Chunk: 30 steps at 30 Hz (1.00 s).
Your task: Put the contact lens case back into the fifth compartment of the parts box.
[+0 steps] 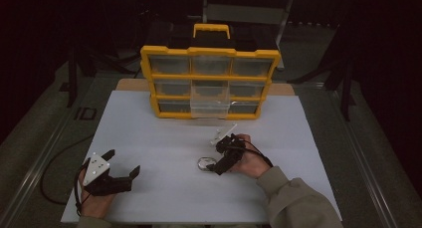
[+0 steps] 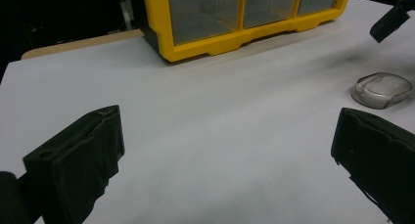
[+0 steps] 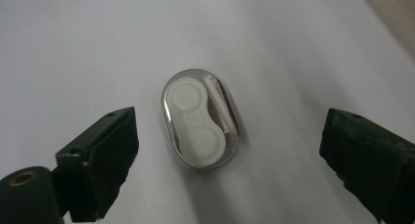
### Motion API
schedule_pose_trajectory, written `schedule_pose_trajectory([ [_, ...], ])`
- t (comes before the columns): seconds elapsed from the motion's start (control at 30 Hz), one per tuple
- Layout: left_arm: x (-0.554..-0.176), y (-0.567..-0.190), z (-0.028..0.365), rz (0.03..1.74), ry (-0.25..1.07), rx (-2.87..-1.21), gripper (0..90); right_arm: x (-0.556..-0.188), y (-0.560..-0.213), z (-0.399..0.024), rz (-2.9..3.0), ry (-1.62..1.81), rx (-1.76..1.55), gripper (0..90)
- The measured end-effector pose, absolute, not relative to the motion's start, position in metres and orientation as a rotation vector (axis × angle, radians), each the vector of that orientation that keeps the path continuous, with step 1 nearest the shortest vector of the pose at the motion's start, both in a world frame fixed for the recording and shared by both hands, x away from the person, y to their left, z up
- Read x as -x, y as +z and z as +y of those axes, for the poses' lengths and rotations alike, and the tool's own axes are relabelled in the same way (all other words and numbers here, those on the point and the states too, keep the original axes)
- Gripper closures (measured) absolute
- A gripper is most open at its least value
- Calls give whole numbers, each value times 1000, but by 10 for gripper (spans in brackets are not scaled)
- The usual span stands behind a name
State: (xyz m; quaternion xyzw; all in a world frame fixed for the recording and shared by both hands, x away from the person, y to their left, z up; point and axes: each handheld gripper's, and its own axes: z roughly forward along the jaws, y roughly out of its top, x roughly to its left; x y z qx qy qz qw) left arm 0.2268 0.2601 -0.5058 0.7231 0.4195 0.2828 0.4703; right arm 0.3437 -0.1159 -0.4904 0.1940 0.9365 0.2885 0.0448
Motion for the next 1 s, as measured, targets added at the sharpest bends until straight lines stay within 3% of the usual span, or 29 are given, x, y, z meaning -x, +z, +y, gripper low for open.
schedule_pose_trajectory([
  [0.27, -227, -507, 259, 1028, 689, -1775, 0, -345, -503, -103, 2918, 817, -522, 80],
  [0.57, -227, -507, 260, 1027, 688, -1779, 0, -346, -512, -84, 3002, 775, -423, 189],
  [0.87, -228, -507, 260, 1025, 685, -1786, 0, -345, -511, -77, 3040, 595, -332, 475],
  [1.0, -228, -507, 260, 1026, 686, -1786, 0, -345, -510, -79, 3037, 597, -357, 488],
])
